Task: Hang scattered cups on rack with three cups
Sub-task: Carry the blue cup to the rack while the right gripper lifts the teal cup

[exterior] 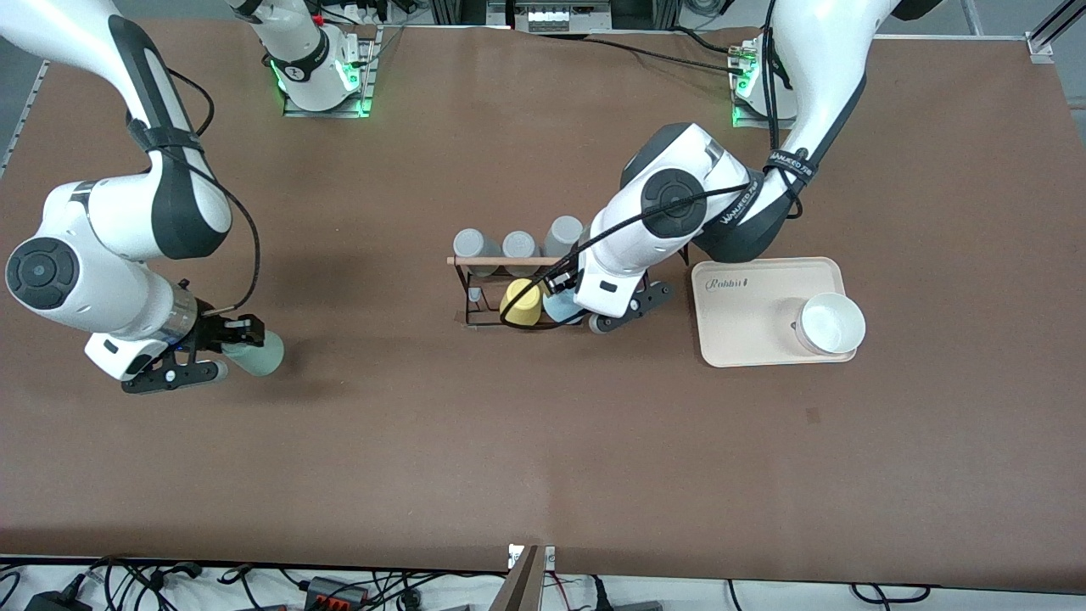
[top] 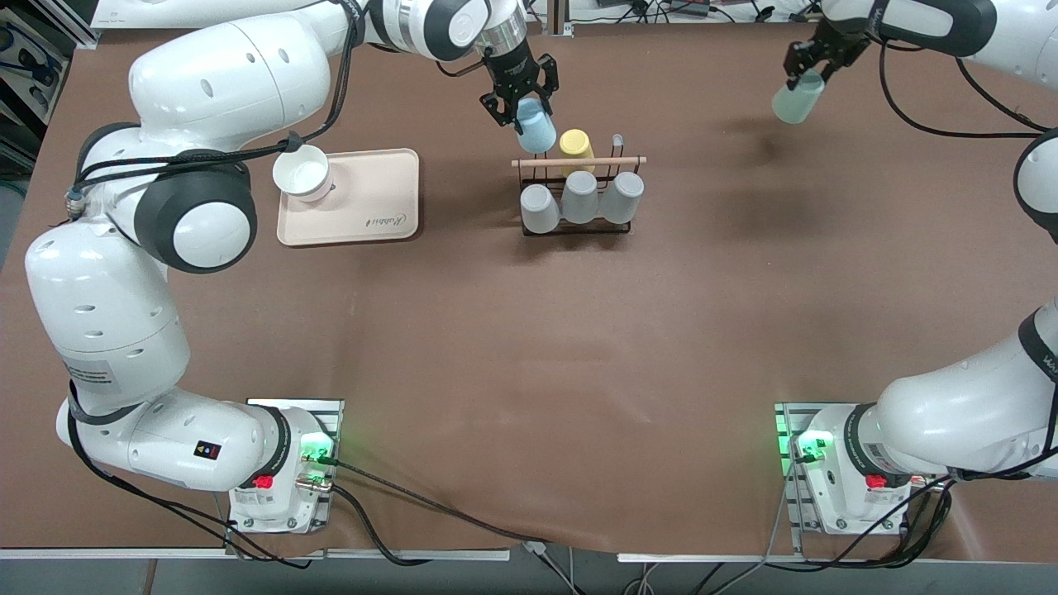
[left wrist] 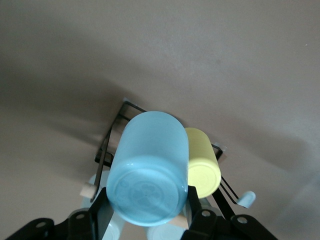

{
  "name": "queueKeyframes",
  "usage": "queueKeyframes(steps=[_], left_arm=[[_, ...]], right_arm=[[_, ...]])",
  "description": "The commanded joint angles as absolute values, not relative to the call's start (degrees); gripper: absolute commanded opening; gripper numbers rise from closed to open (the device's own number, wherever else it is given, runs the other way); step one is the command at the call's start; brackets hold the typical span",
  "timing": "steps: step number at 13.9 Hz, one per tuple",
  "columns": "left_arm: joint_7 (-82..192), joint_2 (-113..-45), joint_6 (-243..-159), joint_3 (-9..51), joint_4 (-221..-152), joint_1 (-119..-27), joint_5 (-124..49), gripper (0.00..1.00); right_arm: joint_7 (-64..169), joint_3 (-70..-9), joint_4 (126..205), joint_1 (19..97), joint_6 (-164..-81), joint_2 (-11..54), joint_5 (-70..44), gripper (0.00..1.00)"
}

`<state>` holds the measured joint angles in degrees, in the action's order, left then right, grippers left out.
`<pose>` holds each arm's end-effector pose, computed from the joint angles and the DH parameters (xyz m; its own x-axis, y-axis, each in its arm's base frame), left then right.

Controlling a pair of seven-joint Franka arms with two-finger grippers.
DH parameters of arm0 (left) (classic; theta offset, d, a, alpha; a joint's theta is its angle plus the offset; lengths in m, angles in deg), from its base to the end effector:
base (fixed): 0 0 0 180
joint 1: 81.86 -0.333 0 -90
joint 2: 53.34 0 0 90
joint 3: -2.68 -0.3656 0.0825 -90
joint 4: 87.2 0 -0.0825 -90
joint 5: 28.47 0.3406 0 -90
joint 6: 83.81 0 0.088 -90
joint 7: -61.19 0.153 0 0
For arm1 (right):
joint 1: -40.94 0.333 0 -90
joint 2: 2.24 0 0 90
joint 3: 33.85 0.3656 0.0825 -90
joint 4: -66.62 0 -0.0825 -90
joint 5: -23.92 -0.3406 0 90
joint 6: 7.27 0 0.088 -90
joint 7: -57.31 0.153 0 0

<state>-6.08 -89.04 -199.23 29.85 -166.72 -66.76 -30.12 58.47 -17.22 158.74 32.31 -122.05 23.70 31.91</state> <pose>0.5701 -0.4230 0.3957 0.8434 0.4761 -0.2492 0.5208 -0.8383 0.1610 0.6505 0.0514 0.3899 0.9874 0.1542 -0.0366 0.1543 -0.9880 -0.0005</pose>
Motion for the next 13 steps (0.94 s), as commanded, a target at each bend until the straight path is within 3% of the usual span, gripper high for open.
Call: queueKeyframes(steps=[1, 6, 7, 8, 9, 10, 13], left_arm=[[-7.0, -89.7, -198.9, 29.5, -167.0, -64.8, -26.8, 0.01], [-6.4, -90.3, -198.9, 29.6, -168.8, -64.3, -25.6, 0.06], [-6.4, -90.9, -198.9, 29.6, -168.8, -64.3, -25.6, 0.17], [-6.5, -91.0, -198.9, 29.5, -168.8, -64.3, -25.6, 0.42], [-6.3, -90.7, -198.7, 29.5, -168.8, -64.9, -25.4, 0.94], [-4.8, -90.3, -198.4, 29.5, -168.0, -65.2, -24.4, 1.0], [-0.1, -88.1, -191.7, 30.3, -165.0, -72.7, -23.4, 1.0]], right_arm=[[66.0, -13.6, 152.5, 33.6, -115.6, 25.2, 31.6, 0.3], [79.8, -13.6, 149.4, 41.5, -113.0, 26.0, 31.2, 0.3], [82.1, -13.6, 149.3, 42.9, -113.0, 26.0, 31.0, 0.3], [84.0, -13.6, 149.1, 44.0, -113.0, 26.0, 30.5, 0.3], [85.6, -13.6, 148.3, 44.8, -112.9, 26.5, 29.9, 0.3], [87.3, -13.6, 147.9, 45.8, -113.0, 26.6, 29.1, 0.3], [91.6, -13.6, 145.7, 49.2, -113.4, 27.8, 28.7, 0.3]])
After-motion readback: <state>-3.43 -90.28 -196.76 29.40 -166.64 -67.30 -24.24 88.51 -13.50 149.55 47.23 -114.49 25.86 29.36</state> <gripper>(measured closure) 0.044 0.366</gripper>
